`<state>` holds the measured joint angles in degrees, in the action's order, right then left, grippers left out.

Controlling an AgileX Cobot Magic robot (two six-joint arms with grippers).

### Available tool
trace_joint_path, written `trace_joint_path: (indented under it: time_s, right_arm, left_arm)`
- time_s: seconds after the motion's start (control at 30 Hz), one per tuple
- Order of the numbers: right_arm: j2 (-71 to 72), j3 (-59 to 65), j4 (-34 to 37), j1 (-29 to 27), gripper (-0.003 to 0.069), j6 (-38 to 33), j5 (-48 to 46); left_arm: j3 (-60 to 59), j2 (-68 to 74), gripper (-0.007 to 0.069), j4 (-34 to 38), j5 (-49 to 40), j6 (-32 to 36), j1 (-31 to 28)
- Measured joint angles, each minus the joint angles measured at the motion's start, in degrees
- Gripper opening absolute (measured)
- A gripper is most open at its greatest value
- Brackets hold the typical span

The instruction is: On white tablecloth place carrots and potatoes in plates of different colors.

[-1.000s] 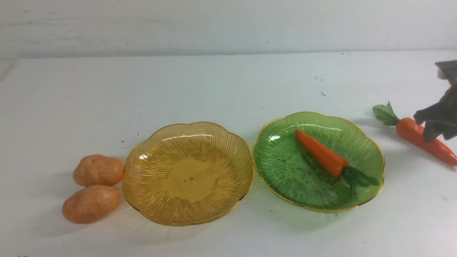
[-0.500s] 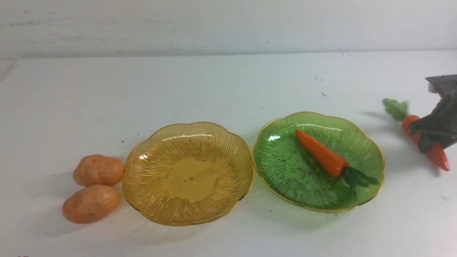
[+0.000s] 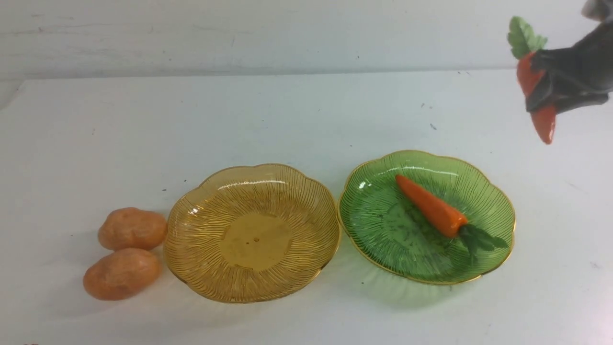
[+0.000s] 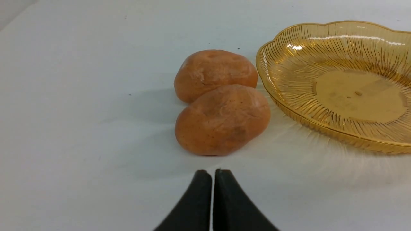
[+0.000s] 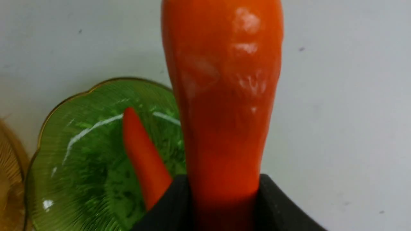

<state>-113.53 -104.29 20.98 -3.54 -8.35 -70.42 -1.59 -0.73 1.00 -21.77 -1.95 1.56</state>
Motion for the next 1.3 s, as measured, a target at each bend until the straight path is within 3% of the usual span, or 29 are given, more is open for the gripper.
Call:
trace_joint_path:
  time_s: [0.23, 0.3, 0.4, 0.5, 0.57, 0.67, 0.77, 0.93, 1.1, 1.3]
  right_arm:
    - [-0.6, 11.4, -2.2, 16.8, 0.0223, -2.7, -0.2]
    - [-2.1, 11.6, -5.5, 21.2, 0.0286, -2.8, -0.3]
    - [-2.5, 11.6, -10.0, 24.6, 0.0449, -0.6, -0.2]
    - [-2.5, 11.6, -12.6, 25.5, 0.0576, 1.5, -0.2]
    - [-2.5, 11.6, -14.3, 25.5, 0.0586, 1.4, -0.1]
    - [-1.9, 11.5, -15.7, 25.5, 0.0531, 2.2, -0.1]
    - [0.3, 11.5, -15.5, 25.5, 0.0408, 3.0, -0.1]
    - [12.2, 11.5, -14.0, 25.5, 0.0039, 3.1, -0.3]
    - [25.1, 11.4, -13.9, 25.5, -0.0013, 3.2, -1.1]
    - [34.9, 14.7, -13.9, 25.5, -0.0015, 3.2, -1.4]
  left_arm:
    - [0.0, 0.0, -0.0003, 0.0, 0.0, 0.0, 0.0]
    - [0.0, 0.0, -0.0003, 0.1, 0.0, -0.1, 0.0]
    - [0.0, 0.0, -0.0003, 3.0, 0.4, -1.9, 0.0]
    - [0.0, 0.0, -0.0003, 11.6, 1.5, -7.0, 0.0]
    - [0.0, 0.0, -0.0003, 20.6, 1.5, -12.0, 0.0]
    - [0.0, 0.0, -0.0003, 32.1, 3.2, -16.0, 0.0]
    - [0.0, 0.0, -0.0003, 40.0, 7.3, -16.9, 0.0]
    - [9.0, 0.3, -0.0003, 46.7, 4.0, -12.3, 0.0]
    - [25.0, 14.6, -0.0003, 39.6, -11.2, -4.3, 0.0]
    - [39.7, 40.2, -0.0003, 17.6, -36.0, -3.2, 0.0]
